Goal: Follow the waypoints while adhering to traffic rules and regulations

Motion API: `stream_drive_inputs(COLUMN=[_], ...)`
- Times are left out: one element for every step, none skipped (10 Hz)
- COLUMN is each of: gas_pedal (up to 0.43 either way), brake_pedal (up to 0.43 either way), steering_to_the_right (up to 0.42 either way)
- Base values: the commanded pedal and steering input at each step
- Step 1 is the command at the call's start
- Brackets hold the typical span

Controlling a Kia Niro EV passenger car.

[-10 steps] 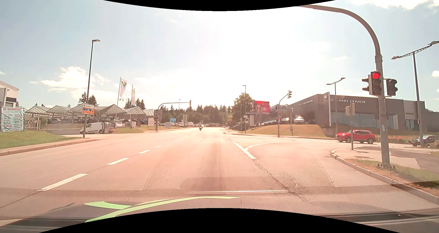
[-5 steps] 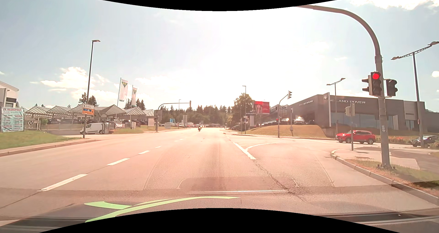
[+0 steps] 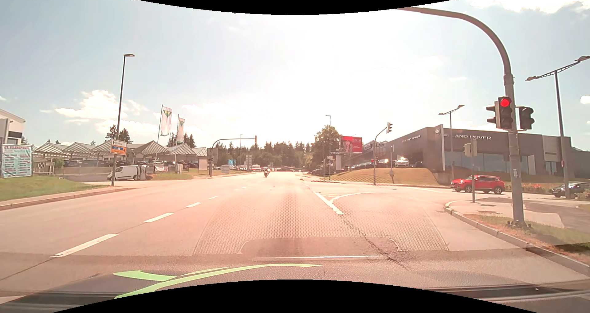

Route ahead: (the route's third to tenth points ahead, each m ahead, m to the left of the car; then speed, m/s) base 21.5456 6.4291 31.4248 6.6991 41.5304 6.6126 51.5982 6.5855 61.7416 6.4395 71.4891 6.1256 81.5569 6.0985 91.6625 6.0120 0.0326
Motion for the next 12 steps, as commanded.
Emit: stream_drive_inputs(gas_pedal=[0.000,0.000,0.000,0.000,0.000,0.000,0.000,0.000,0.000,0.000,0.000,0.000], brake_pedal=[0.232,0.232,0.232,0.232,0.238,0.238,0.238,0.238,0.238,0.238,0.238,0.238], steering_to_the_right=[-0.001,-0.001,-0.001,-0.001,-0.001,-0.001,-0.001,-0.001,-0.001,-0.001,-0.001,-0.001])
